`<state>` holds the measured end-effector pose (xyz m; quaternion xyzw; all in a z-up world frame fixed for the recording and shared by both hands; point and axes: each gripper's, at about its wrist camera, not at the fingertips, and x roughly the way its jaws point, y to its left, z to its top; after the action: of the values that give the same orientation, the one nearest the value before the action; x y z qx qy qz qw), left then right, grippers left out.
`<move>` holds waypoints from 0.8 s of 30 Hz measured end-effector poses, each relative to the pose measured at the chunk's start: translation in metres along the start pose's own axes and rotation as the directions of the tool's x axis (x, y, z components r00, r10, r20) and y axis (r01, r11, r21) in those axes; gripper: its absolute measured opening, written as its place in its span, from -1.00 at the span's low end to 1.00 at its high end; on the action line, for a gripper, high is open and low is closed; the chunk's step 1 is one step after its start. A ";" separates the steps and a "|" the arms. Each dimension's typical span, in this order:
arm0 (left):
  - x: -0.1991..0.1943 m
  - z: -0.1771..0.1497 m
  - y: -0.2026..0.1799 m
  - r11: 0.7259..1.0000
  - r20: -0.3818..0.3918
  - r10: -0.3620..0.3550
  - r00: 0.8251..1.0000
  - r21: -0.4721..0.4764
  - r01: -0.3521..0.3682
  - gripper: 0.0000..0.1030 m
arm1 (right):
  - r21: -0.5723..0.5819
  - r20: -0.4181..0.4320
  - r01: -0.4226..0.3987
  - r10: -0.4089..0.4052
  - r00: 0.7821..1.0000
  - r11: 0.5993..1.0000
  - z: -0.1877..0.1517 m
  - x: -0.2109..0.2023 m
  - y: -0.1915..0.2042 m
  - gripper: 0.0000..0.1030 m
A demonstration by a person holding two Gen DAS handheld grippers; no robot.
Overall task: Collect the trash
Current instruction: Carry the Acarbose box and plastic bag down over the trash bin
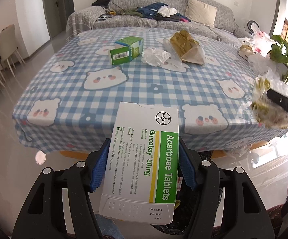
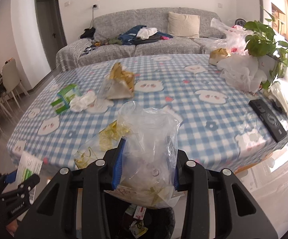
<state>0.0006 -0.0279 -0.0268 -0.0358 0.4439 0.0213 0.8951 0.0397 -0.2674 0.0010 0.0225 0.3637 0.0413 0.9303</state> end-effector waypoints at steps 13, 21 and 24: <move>0.012 -0.026 0.009 0.999 -0.037 -0.010 0.999 -0.041 0.008 0.21 | -0.057 -0.099 -0.043 0.037 0.994 0.997 -0.066 0.013 0.032 -0.30; 0.024 -0.040 0.015 0.999 -0.047 0.003 0.999 -0.051 -0.005 0.21 | -0.065 -0.172 -0.052 0.040 0.984 0.997 -0.096 0.020 0.039 -0.31; 0.030 -0.045 0.016 0.999 -0.052 0.004 0.999 -0.054 -0.006 0.21 | -0.067 -0.201 -0.051 0.036 0.979 0.997 -0.108 0.028 0.042 -0.31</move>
<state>-0.0181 -0.0151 -0.0788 -0.0597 0.4663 0.0347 0.8819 -0.0160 -0.2219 -0.0940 -0.0070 0.4526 0.0767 0.8884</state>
